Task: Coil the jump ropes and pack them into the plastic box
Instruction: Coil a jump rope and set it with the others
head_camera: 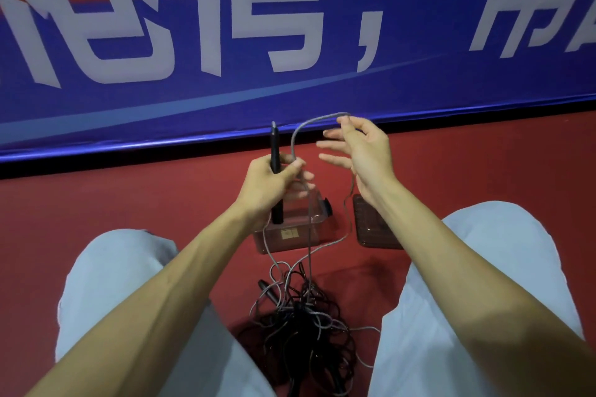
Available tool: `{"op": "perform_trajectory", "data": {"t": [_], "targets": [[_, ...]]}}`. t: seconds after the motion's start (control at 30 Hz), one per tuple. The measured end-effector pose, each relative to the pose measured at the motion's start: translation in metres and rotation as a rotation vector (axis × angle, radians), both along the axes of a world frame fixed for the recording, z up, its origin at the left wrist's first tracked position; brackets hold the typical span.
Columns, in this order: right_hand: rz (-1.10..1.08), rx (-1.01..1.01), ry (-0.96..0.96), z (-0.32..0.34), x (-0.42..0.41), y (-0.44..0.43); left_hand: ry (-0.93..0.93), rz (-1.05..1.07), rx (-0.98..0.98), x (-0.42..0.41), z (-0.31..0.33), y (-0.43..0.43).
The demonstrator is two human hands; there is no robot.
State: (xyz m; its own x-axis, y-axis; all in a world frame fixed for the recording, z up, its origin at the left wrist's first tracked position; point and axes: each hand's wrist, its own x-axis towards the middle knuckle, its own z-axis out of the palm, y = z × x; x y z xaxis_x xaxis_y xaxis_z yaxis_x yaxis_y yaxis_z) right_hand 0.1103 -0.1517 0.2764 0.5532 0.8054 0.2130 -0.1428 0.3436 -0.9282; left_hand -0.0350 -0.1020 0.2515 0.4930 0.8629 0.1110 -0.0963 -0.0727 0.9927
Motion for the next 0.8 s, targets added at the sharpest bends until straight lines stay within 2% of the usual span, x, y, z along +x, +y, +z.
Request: {"op": "perform_trajectory", "data": {"t": [0.1,0.27,0.4,0.47,0.5,0.63,0.8], "targets": [[0.096,-0.213,-0.119,-0.011,-0.004,0.001,-0.194,0.042,-0.088,-0.005,0.014,0.002],[0.311,-0.484,-0.495,-0.035,-0.009,0.005,-0.475,-0.007,-0.211,-0.016,0.031,0.002],[0.602,-0.585,-0.69,-0.044,-0.014,0.001,-0.691,-0.055,-0.308,-0.024,0.042,0.003],[0.615,-0.55,-0.813,-0.047,-0.017,0.002,-0.791,-0.053,-0.358,-0.029,0.046,0.007],[0.585,-0.536,-0.828,-0.048,-0.018,0.003,-0.829,-0.046,-0.374,-0.031,0.048,0.01],[0.415,-0.5,-0.661,-0.046,-0.018,0.005,-0.872,0.048,-0.415,-0.037,0.046,0.022],[0.216,-0.381,-0.566,-0.041,-0.013,0.005,-0.659,0.165,-0.352,-0.03,0.035,0.023]]}}
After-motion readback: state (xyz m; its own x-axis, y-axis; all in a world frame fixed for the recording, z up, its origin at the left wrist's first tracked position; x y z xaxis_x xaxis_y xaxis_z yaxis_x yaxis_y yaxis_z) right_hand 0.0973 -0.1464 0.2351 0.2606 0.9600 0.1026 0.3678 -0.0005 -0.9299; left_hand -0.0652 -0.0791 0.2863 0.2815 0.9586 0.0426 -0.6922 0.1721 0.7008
